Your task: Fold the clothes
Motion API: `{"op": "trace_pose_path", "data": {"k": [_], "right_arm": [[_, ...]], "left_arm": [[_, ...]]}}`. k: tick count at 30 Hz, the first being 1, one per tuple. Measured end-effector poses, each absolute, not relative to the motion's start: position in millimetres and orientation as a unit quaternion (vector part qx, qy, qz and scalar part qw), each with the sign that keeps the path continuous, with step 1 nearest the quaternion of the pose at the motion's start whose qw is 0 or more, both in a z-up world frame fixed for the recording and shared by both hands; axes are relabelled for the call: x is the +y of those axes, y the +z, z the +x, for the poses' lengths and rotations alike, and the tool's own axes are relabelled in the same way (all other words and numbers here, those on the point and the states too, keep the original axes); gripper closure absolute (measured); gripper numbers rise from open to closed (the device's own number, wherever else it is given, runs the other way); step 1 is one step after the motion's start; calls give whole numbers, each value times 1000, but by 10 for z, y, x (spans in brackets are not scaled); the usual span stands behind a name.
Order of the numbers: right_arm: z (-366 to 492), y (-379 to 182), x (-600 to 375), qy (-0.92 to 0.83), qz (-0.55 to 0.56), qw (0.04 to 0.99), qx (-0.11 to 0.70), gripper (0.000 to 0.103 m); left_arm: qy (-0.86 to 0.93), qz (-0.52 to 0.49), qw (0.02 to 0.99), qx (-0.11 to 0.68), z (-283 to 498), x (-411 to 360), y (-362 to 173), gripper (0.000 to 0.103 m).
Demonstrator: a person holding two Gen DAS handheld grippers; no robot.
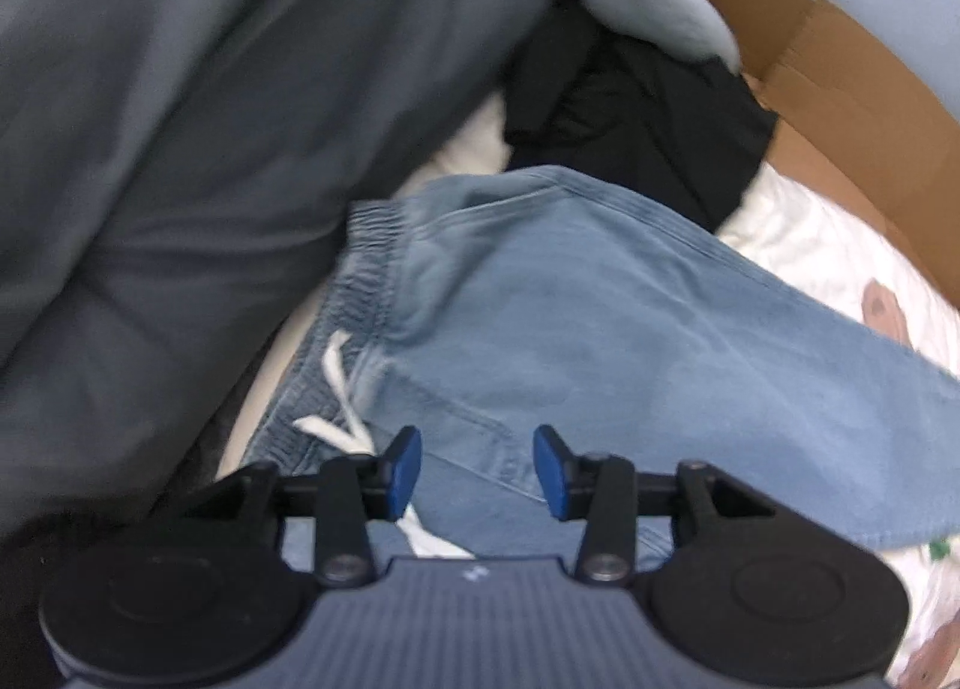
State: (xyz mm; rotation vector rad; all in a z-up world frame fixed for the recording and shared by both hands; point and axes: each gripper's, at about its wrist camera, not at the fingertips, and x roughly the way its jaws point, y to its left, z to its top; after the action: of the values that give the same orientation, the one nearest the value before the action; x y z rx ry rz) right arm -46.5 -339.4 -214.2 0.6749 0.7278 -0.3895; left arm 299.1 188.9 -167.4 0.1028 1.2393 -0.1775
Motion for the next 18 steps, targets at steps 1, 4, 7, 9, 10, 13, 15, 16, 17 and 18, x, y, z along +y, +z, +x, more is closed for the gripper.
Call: {"op": "trace_pose_path", "data": {"k": [1, 4, 7, 9, 10, 13, 15, 16, 17, 18], "right_arm": [[-404, -2154, -3318, -166, 320, 861, 359, 80], [-254, -2153, -3107, -131, 307, 863, 379, 80], [-120, -2121, -2915, -114, 285, 869, 388, 80], [-22, -2103, -2847, -99, 274, 871, 396, 80], [27, -2094, -2816, -92, 268, 872, 400, 80], [156, -2076, -2722, -77, 253, 873, 410, 80], [180, -2111, -2663, -90, 250, 871, 413, 80], [188, -2150, -2644, -95, 254, 868, 416, 80], [196, -2197, -2627, -93, 262, 863, 422, 80], [205, -2244, -2608, -85, 269, 858, 429, 80]], "left_arm": [[-73, 36, 813, 577, 2969, 1980, -1697, 59], [-50, -1, 820, 571, 2901, 2243, -1807, 59], [-35, -30, 820, 571, 2815, 2476, -1984, 59], [-25, -34, 821, 569, 2739, 2592, -2106, 59], [-17, -39, 822, 569, 2700, 2665, -2183, 59], [12, -68, 816, 574, 2583, 2921, -2440, 60], [21, -90, 812, 576, 2519, 3070, -2603, 60], [23, -100, 810, 577, 2489, 3141, -2682, 60], [28, -106, 809, 577, 2461, 3190, -2744, 59], [33, -109, 809, 577, 2434, 3224, -2795, 59]]}}
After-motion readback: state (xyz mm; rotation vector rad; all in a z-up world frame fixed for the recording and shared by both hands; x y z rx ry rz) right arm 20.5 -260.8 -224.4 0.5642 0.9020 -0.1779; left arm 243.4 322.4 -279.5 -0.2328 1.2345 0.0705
